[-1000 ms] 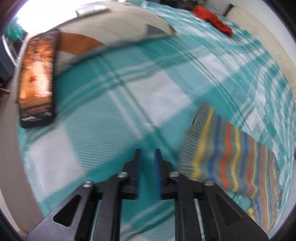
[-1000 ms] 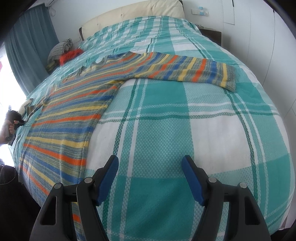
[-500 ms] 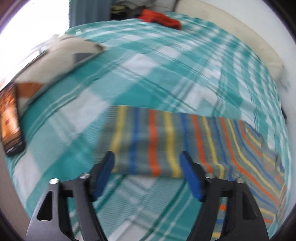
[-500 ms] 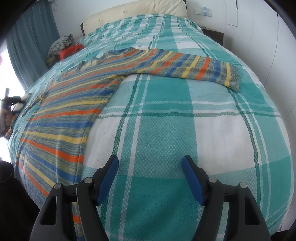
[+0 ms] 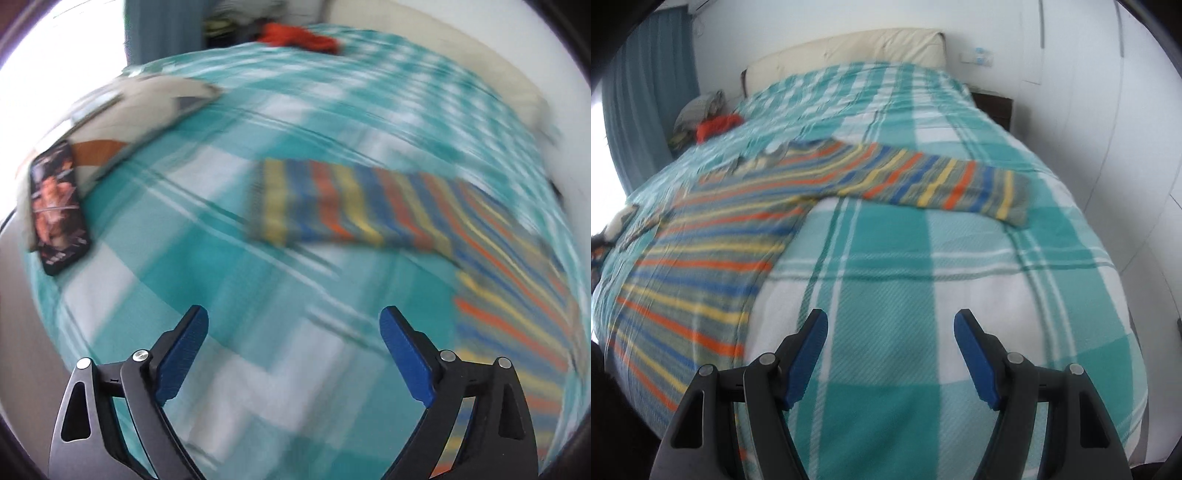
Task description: Fold small clothes
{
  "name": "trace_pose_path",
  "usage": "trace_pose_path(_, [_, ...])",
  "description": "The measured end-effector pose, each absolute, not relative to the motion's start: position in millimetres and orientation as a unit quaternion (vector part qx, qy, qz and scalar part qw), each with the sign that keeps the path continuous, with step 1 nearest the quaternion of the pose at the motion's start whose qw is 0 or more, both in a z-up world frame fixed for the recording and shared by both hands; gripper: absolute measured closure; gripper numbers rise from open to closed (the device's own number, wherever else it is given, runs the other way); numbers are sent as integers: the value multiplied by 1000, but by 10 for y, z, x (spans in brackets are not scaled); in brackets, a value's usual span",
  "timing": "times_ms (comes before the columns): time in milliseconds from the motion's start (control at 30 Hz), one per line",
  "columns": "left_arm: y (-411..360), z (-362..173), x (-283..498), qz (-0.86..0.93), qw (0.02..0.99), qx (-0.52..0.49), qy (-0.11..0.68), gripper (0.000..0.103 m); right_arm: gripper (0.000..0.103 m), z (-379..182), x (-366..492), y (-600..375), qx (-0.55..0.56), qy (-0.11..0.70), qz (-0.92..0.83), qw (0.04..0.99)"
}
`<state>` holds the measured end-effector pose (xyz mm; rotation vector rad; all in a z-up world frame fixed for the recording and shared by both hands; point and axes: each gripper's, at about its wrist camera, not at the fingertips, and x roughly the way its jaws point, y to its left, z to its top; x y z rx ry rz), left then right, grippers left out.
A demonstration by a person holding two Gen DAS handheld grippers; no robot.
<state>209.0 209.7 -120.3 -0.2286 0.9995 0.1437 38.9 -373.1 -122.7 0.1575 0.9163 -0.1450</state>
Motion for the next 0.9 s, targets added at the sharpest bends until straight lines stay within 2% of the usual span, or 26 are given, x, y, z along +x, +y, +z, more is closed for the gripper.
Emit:
trace_pose_path(267, [1446,-1668,2232,12,847,-91,523,6,32,-1251,347,-3950,114,443,-104,883])
trace_pose_path(367, [1396,-1712,2191,19,857,-70,511,1,32,-1364,346,-3998,129,462,-107,871])
trace_pose_path(467, [1319,-1727,2104,18,865,-35,501,0,32,-1540,369,-4021,137,497,-109,850])
trace_pose_path(600, [1336,-1737,1971,2,880,-22,475,0,18,-1581,395,-3926,117,501,-103,851])
trace_pose_path(900, [1291,-1793,1992,-2,877,-6,481,0,7,-1669,394,-3823,87,502,-96,855])
